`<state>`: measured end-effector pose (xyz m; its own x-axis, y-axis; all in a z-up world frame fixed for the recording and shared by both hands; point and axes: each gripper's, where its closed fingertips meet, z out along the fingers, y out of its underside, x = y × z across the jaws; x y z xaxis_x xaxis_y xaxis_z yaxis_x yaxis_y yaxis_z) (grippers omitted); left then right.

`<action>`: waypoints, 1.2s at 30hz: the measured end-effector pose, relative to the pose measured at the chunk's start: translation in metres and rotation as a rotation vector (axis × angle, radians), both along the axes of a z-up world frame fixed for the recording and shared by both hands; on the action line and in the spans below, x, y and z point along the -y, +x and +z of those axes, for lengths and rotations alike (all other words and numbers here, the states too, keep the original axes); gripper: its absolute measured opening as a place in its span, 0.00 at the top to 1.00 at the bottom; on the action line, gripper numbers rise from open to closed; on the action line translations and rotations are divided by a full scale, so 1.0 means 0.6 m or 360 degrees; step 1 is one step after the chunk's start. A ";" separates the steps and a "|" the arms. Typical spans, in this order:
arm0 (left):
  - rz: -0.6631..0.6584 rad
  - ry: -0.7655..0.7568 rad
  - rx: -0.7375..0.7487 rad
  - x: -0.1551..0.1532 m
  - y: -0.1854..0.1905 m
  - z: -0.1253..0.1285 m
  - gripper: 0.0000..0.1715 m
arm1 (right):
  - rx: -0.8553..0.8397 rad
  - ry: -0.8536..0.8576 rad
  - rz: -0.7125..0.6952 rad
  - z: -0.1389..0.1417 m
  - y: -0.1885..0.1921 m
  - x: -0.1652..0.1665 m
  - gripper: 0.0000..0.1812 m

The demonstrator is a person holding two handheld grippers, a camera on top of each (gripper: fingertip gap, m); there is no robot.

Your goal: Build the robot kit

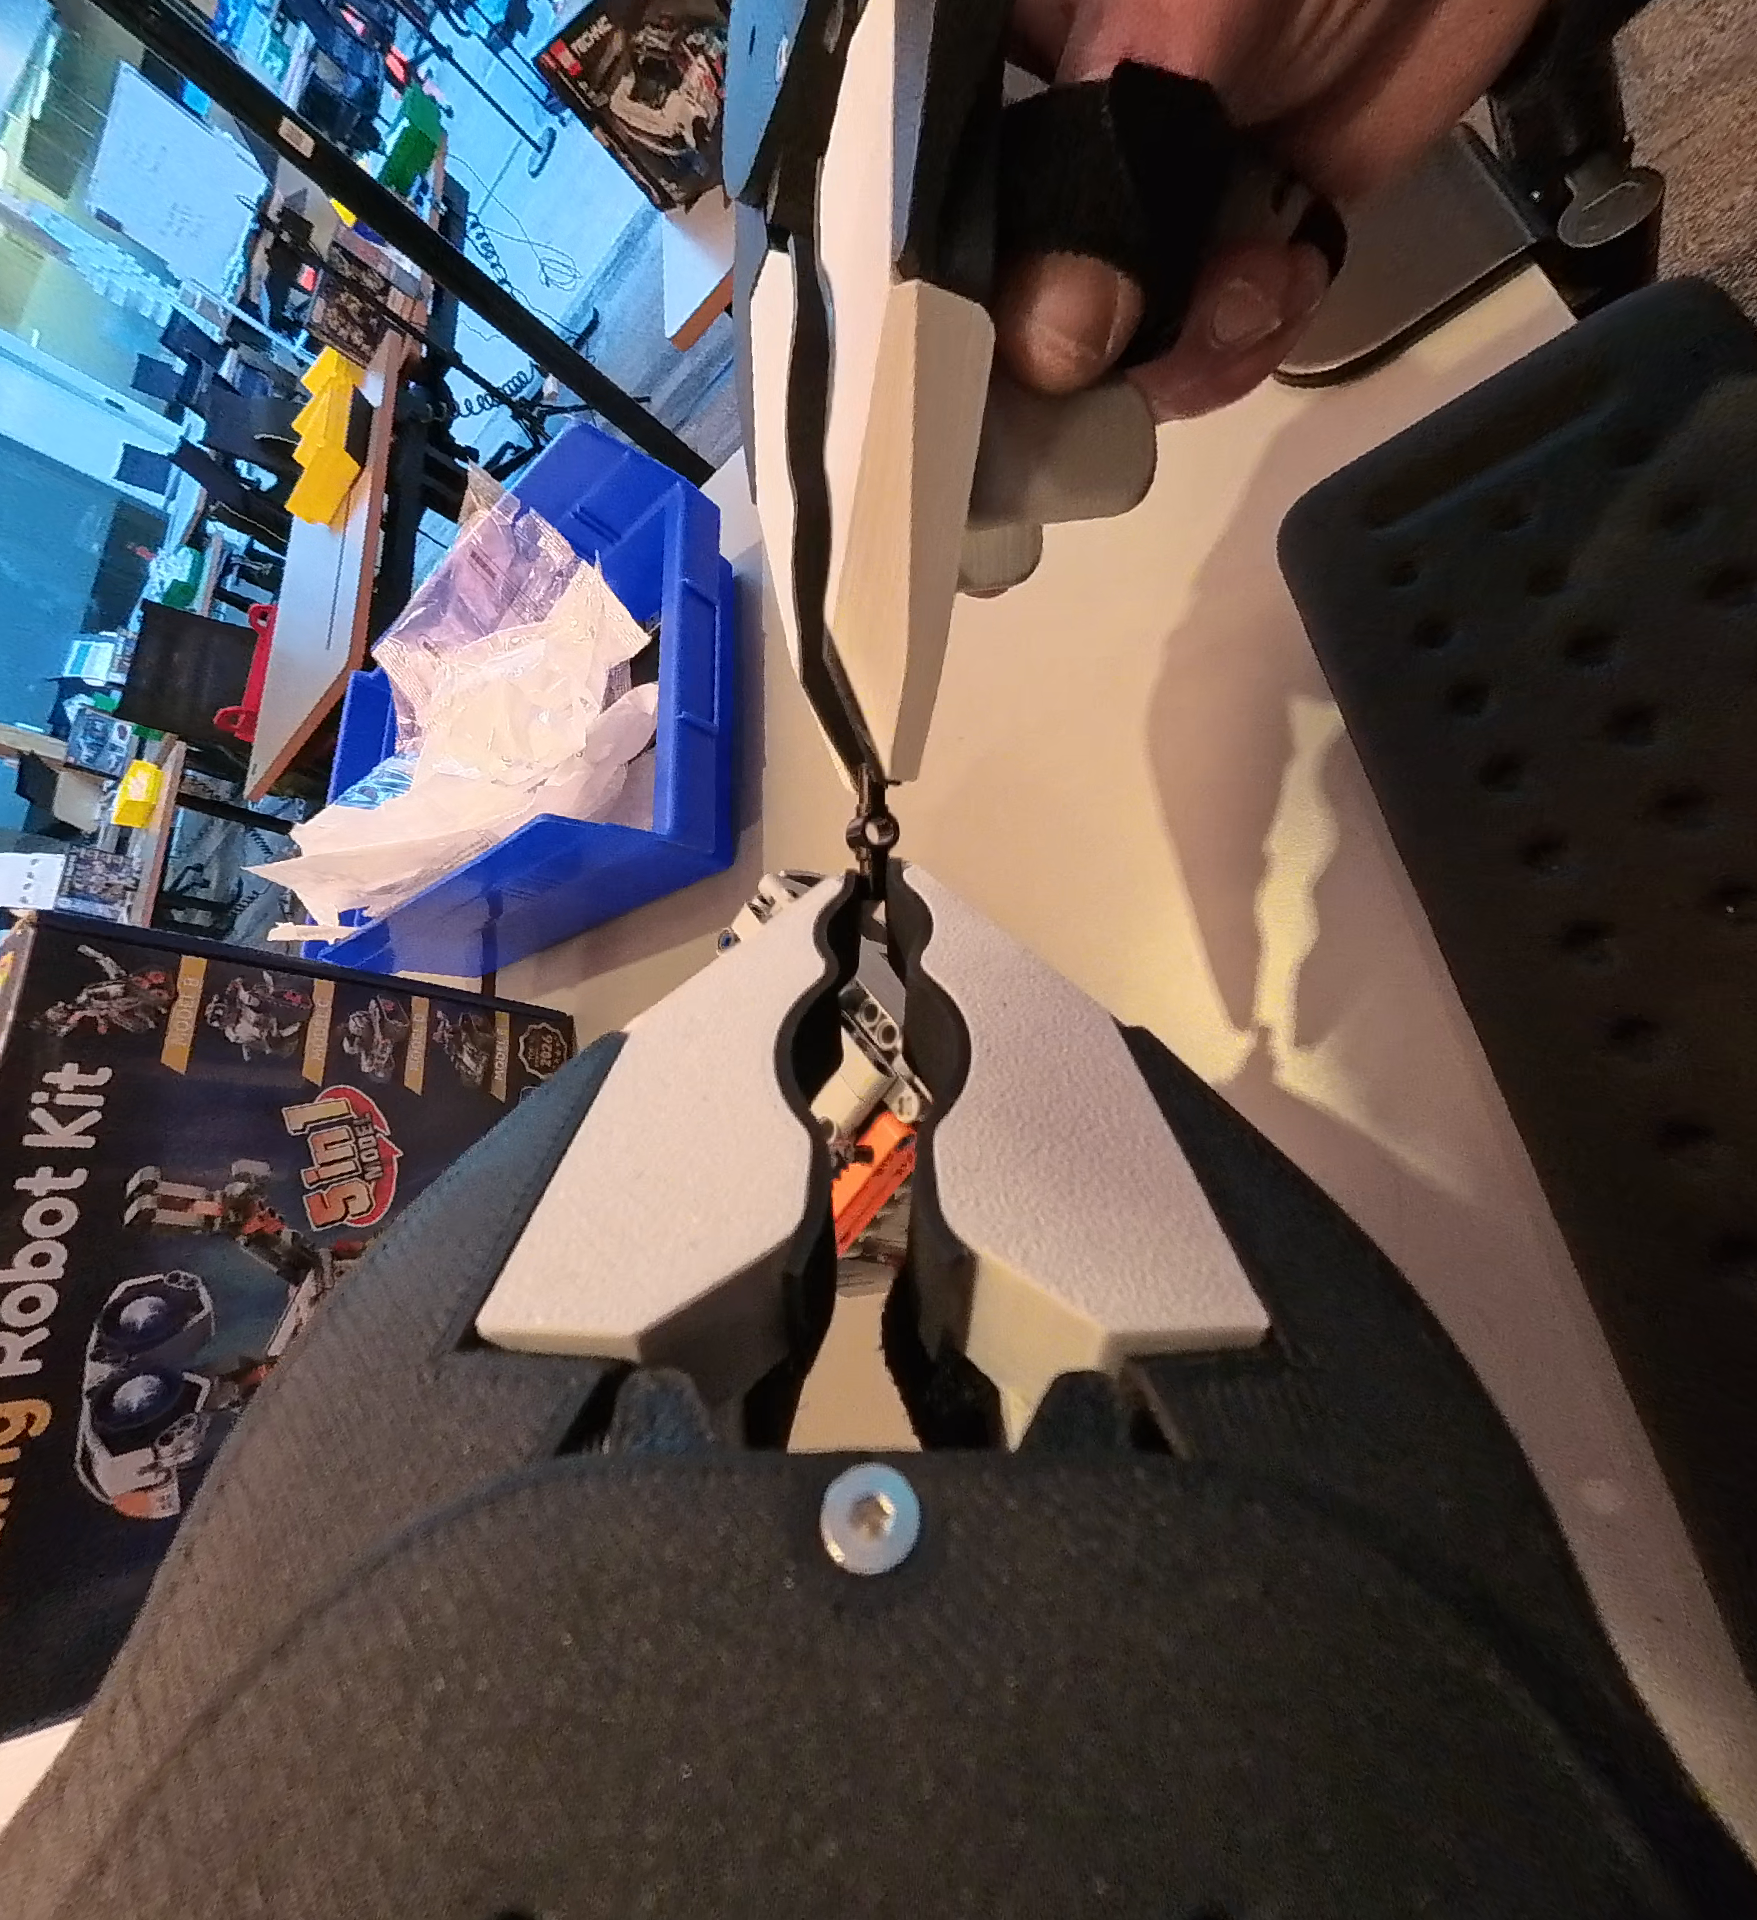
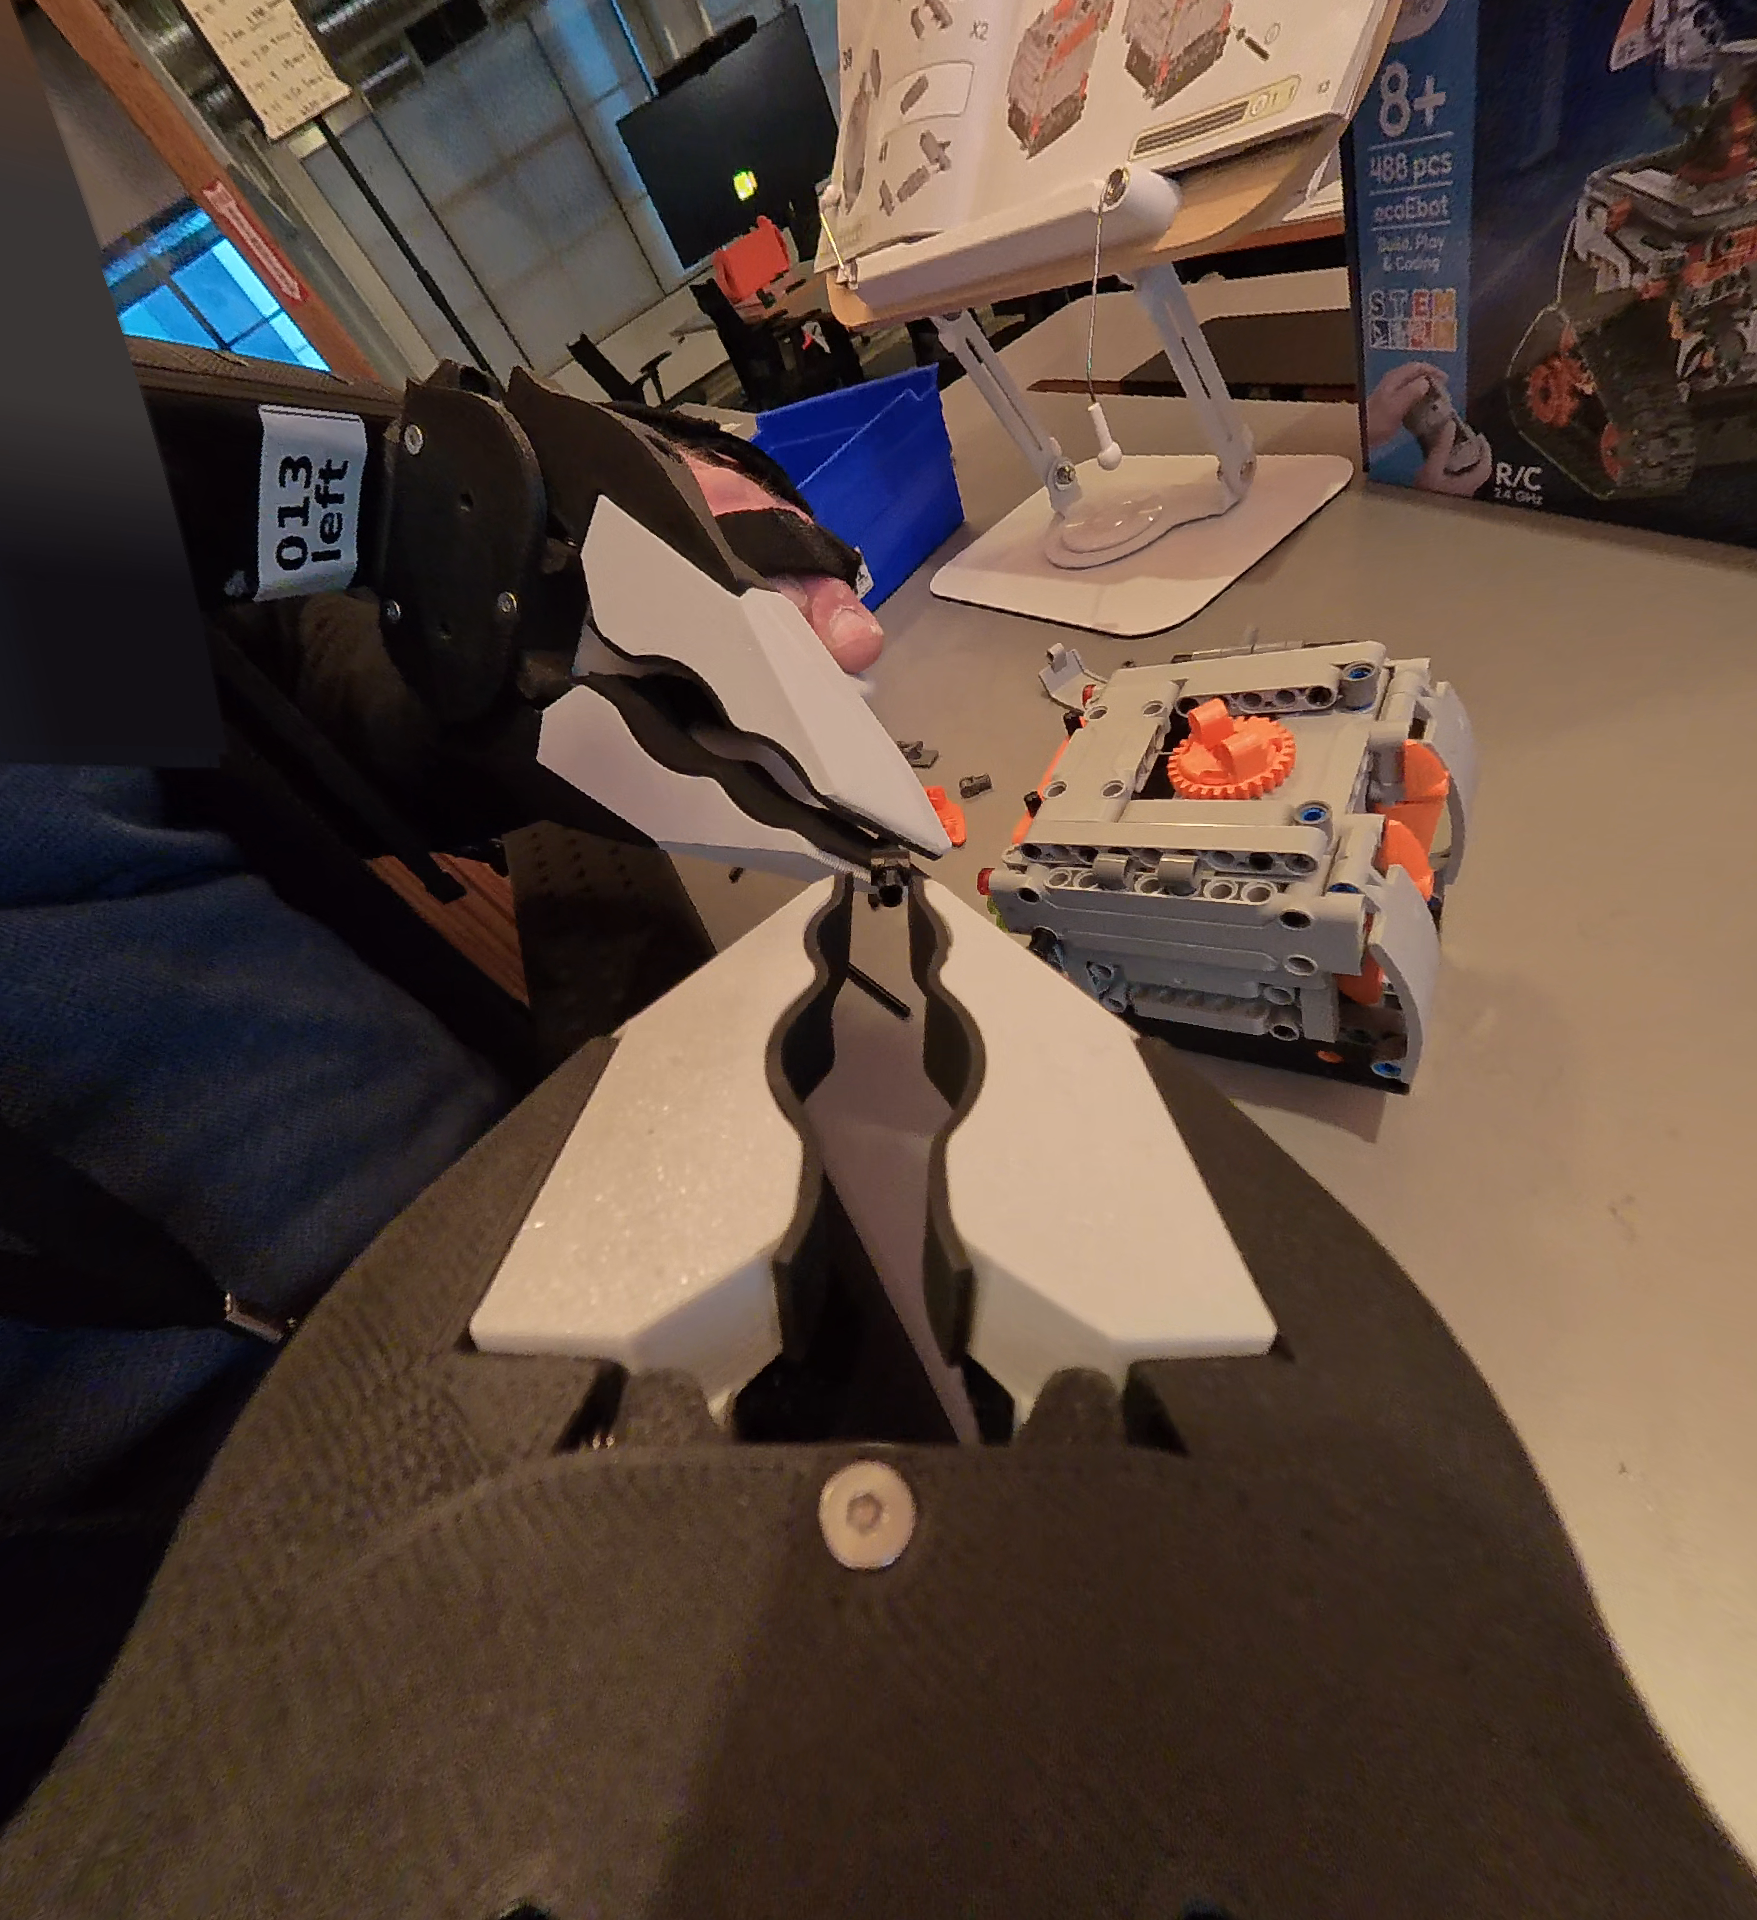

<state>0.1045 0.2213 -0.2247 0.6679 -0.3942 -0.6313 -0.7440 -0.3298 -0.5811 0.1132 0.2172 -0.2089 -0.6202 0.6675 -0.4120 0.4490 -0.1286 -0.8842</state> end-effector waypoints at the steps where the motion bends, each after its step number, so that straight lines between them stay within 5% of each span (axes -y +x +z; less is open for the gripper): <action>1: -0.0001 0.0003 0.0001 -0.001 0.000 0.001 0.99 | 0.0002 0.0001 -0.0002 -0.001 -0.001 0.000 0.96; 11: 0.0057 -0.0033 0.0030 0.001 -0.018 -0.005 0.96 | -0.0042 0.0037 -0.0130 -0.013 -0.018 -0.004 0.99; 15: 0.0315 -0.0080 0.0417 0.006 -0.090 0.003 0.73 | -0.0117 0.0136 -0.0369 -0.036 -0.046 -0.018 1.00; 22: 0.0623 -0.0281 0.0983 -0.008 -0.156 -0.047 0.60 | -0.0234 0.0322 -0.0626 -0.063 -0.069 -0.030 1.00; 26: 0.0630 -0.0310 0.1233 -0.015 -0.156 -0.053 0.63 | -0.0257 0.0388 -0.0674 -0.070 -0.072 -0.032 1.00; 36: 0.0689 -0.0220 0.1287 -0.021 -0.165 -0.058 0.70 | -0.0328 0.0512 -0.0810 -0.069 -0.078 -0.031 1.00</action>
